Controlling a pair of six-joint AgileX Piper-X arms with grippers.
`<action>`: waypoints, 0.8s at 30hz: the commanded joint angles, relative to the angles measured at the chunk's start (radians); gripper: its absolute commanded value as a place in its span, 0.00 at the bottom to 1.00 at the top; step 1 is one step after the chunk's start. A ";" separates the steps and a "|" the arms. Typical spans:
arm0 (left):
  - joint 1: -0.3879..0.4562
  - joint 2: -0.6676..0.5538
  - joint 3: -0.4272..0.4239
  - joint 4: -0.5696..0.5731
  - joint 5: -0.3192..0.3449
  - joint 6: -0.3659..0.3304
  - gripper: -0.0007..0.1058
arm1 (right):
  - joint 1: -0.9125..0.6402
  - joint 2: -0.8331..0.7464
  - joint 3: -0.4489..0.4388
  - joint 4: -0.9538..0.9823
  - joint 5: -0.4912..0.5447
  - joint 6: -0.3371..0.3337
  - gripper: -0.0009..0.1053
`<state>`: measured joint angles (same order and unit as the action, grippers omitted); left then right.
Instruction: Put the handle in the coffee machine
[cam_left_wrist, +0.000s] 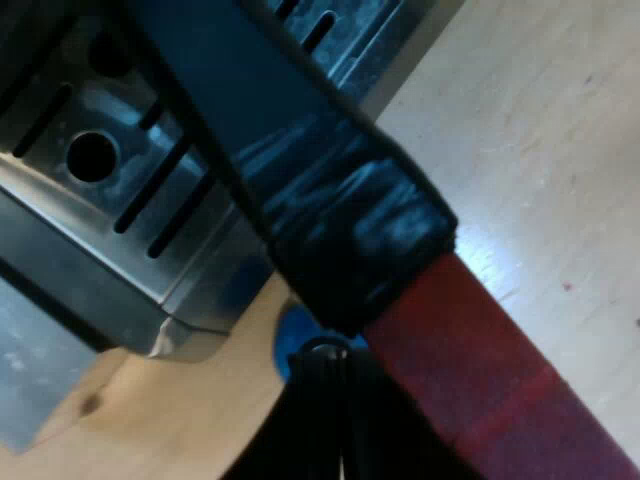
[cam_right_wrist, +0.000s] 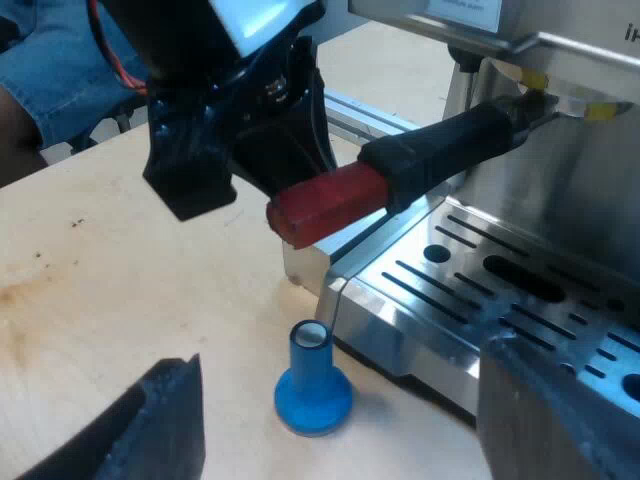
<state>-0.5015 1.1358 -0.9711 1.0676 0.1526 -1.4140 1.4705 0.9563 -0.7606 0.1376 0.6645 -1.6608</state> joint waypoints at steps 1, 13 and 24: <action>-0.063 -0.001 -0.004 -0.027 0.035 0.002 0.01 | 0.000 -0.005 -0.009 0.002 0.041 0.001 0.58; -0.216 -0.001 -0.004 -0.094 0.073 0.006 0.01 | 0.000 -0.007 -0.009 0.078 0.125 0.080 0.58; -0.246 -0.001 -0.024 -0.161 0.130 0.024 0.01 | 0.000 -0.033 -0.009 0.078 0.145 0.080 0.58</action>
<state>-0.7097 1.1336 -0.9705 1.0093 0.0459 -1.3955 1.4705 0.9328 -0.7606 0.2203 0.7977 -1.5811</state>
